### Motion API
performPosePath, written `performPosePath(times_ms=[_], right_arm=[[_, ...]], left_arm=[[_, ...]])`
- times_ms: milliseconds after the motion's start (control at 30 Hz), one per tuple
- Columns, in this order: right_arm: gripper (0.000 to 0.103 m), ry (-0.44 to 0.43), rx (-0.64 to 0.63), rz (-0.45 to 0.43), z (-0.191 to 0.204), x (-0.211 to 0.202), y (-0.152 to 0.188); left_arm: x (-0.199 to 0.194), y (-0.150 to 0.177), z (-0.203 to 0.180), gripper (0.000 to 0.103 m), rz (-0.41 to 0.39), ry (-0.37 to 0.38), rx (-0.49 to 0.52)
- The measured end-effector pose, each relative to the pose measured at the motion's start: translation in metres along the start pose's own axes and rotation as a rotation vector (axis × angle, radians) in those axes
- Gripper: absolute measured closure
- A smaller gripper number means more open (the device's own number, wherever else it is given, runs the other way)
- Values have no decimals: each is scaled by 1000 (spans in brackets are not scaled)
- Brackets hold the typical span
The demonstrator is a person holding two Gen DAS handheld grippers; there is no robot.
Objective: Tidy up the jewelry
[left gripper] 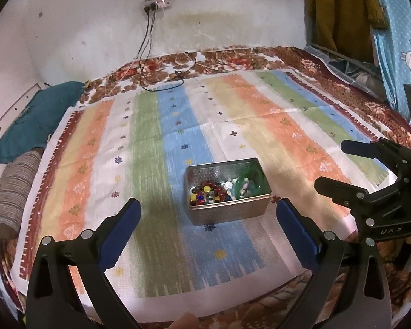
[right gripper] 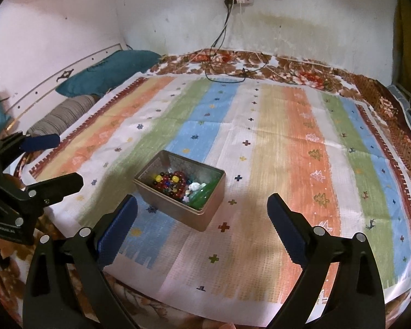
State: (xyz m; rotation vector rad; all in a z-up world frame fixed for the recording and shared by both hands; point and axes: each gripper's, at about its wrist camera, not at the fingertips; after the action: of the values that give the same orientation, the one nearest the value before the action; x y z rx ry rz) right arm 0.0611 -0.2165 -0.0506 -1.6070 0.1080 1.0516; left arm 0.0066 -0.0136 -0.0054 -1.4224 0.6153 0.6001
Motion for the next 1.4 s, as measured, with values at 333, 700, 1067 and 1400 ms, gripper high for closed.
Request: performPosePath(times_ms=[333, 700, 1067, 1400], right_arm=[[7, -18, 16, 4, 2, -1, 3], [7, -20, 5, 9, 4, 0, 2], [7, -8, 21, 9, 0, 2, 4], [7, -18, 13, 12, -1, 2, 3]], left_arm=[[-1, 1, 6, 6, 2, 24, -31], [-1, 0, 10, 6, 3, 1, -57], [-2, -1, 10, 6, 0, 28, -62], [-2, 0, 6, 6, 2, 55, -49]])
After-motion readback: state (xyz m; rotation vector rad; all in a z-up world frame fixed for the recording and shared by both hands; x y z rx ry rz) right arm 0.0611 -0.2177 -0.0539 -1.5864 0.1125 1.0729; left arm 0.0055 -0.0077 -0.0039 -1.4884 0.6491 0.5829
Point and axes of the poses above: each gripper's, at about its wrist camera, not at the fingertips, and x roughly the way its jaws point, z to its left, y to its underside
